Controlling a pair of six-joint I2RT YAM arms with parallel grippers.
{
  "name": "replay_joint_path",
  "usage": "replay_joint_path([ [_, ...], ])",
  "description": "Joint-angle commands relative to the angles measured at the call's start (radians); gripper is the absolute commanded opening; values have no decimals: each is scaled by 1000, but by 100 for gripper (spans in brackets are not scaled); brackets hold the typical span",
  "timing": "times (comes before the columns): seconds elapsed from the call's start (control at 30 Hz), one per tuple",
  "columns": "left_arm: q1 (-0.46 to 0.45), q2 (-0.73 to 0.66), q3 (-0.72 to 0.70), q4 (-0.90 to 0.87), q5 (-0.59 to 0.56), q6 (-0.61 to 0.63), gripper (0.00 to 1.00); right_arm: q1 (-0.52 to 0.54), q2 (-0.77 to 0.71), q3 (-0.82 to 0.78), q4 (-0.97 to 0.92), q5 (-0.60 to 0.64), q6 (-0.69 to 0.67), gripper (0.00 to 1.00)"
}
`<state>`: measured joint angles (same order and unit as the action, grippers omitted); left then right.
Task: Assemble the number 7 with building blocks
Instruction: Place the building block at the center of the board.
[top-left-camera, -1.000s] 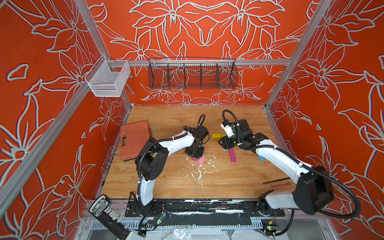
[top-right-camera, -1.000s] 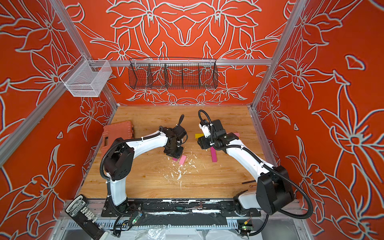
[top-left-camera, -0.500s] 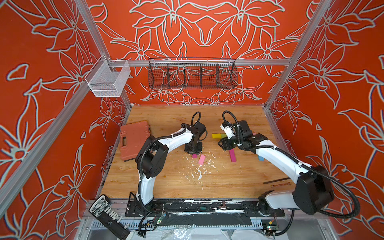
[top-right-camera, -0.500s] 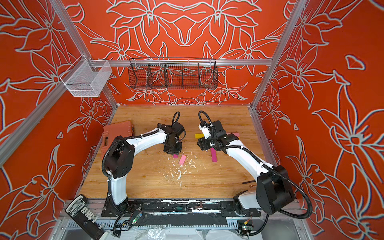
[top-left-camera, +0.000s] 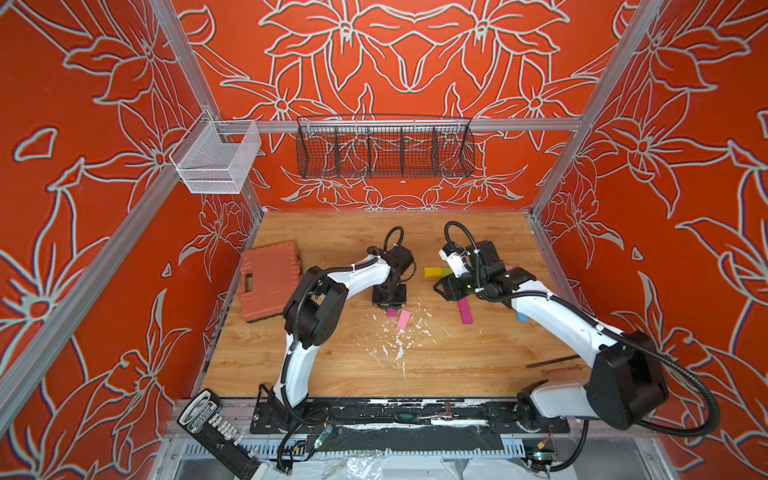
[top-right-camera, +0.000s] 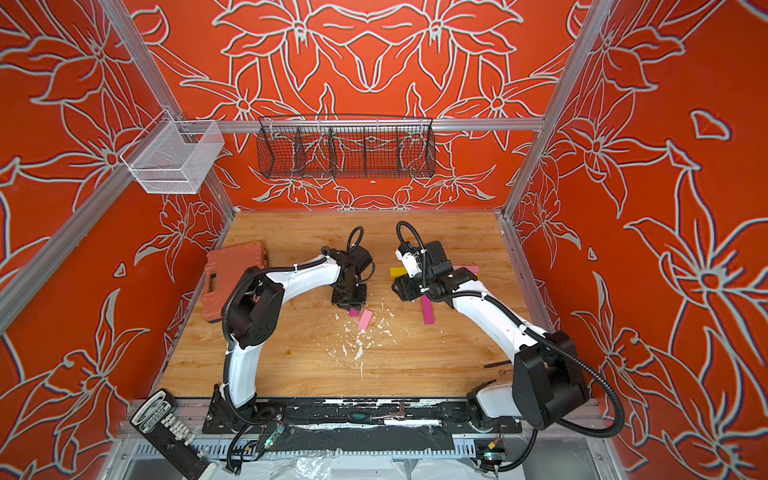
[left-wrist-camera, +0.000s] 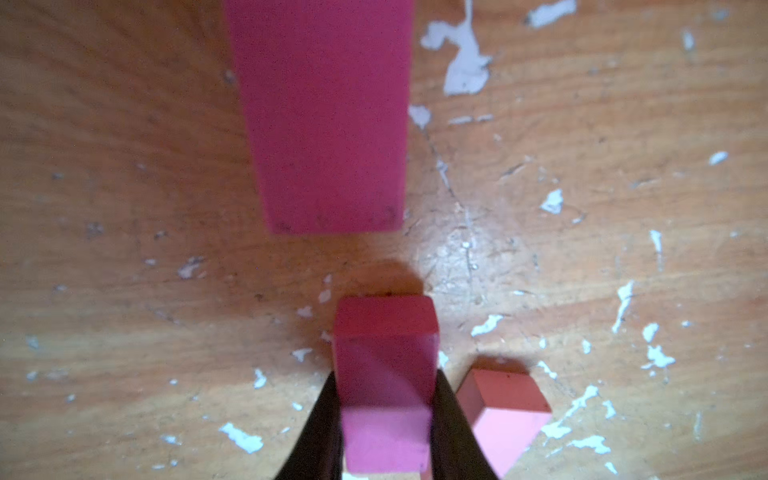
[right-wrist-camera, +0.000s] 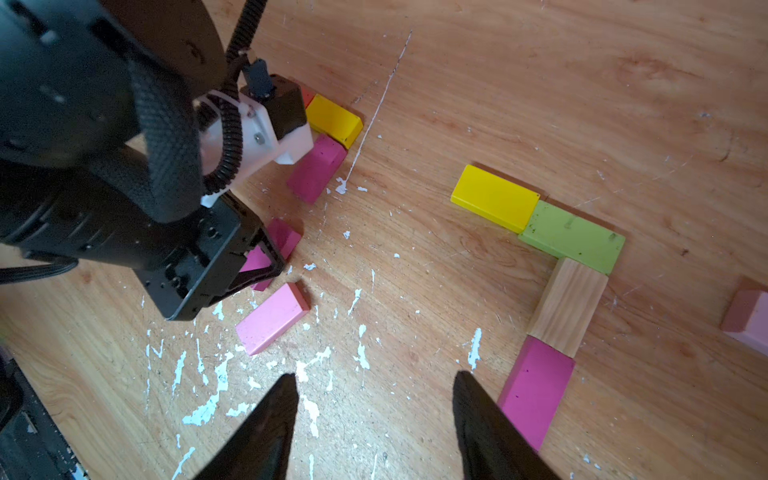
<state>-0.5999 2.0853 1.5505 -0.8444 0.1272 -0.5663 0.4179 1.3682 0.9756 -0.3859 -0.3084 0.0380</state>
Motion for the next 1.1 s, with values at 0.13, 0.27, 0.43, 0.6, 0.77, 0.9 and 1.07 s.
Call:
replay_joint_path([
  [0.13, 27, 37, 21, -6, -1, -6, 28, -7, -19, -31, 46, -70, -17, 62],
  [0.27, 34, 48, 29, -3, 8, 5, 30, -7, -18, -32, 48, -73, -18, 62],
  [0.43, 38, 54, 28, -11, 2, 0, 43, -7, -15, -32, 47, -80, -20, 62],
  [0.6, 38, 39, 21, -8, 3, -2, 70, -7, -10, -39, 61, -82, -19, 62],
  [0.77, 38, -46, -16, 9, -3, 14, 85, -5, 10, -56, 76, -84, -15, 62],
  [0.9, 47, -142, -57, -28, -41, 29, 93, -4, 41, -76, 100, -104, -6, 60],
  [1.07, 91, -291, -162, -30, -54, 40, 96, 11, 67, -95, 124, -115, 19, 60],
])
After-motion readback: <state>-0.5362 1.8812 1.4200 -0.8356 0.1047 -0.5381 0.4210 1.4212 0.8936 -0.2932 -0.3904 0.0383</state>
